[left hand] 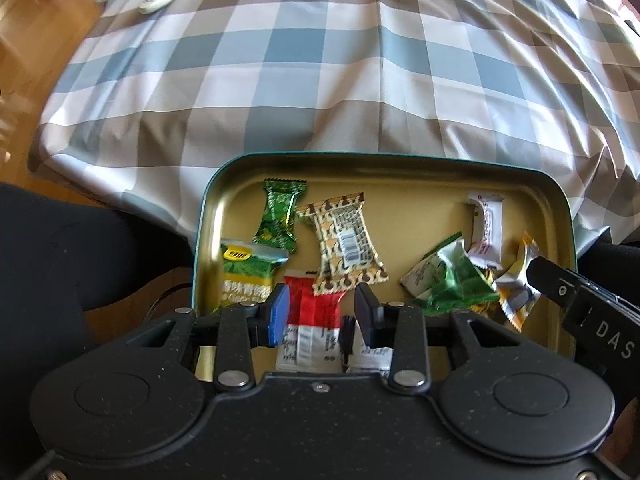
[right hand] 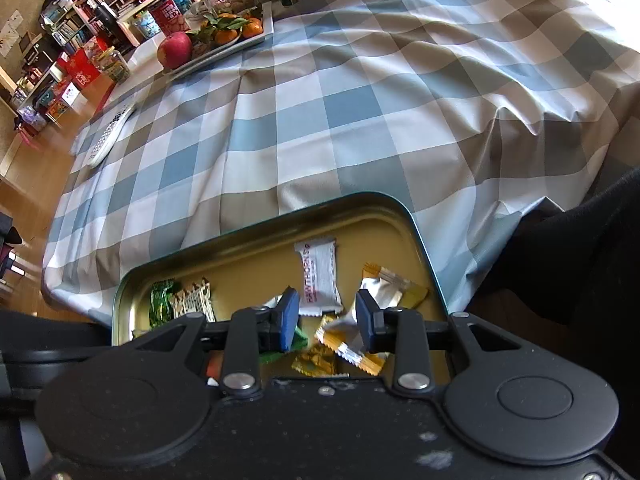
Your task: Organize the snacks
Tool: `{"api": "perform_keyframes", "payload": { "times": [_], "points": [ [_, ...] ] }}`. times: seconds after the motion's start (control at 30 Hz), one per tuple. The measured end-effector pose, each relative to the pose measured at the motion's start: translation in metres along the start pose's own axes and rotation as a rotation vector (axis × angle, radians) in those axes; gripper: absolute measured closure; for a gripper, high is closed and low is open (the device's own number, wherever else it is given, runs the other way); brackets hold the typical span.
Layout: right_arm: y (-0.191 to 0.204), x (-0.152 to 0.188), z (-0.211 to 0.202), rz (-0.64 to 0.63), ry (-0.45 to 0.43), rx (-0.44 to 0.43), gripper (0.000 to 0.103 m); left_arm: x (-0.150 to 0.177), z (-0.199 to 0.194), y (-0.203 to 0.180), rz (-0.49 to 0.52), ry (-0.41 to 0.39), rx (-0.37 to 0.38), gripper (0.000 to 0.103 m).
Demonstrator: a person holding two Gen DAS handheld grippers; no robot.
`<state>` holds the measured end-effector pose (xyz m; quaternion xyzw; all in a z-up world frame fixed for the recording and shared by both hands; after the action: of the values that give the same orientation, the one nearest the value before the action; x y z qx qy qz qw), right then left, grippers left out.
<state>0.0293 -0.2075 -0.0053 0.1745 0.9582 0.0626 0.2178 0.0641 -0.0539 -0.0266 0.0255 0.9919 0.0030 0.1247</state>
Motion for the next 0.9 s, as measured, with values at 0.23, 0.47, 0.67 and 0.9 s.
{"api": "perform_keyframes", "payload": {
  "times": [0.23,0.47,0.67,0.9],
  "points": [
    [-0.005,0.022,-0.004,-0.013,-0.017,0.012,0.069,0.023,-0.003,0.005,0.005,-0.037,-0.009,0.057],
    [-0.009,0.041,-0.006,-0.049,-0.033,0.029,0.067,0.042,-0.009,0.011,0.004,-0.093,-0.007,0.057],
    [-0.009,0.051,-0.01,-0.055,-0.054,0.017,0.065,0.056,-0.009,0.012,0.0,-0.112,0.015,0.057],
    [-0.004,0.061,-0.013,-0.099,-0.077,0.013,0.059,0.069,-0.005,0.012,0.017,-0.13,0.002,0.057]
  ]
}}
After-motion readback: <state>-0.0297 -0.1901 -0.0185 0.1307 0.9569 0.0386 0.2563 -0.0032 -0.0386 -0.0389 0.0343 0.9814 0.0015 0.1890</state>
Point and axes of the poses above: each gripper's, at about its wrist camera, not at the fingertips, and z roughly the way its jaws point, y to its left, x to its underside, the point moved 5 cm from there along z, roughly the way its jaws point, and after that the axes turned 1 degree about x, right-handed, at the moved point
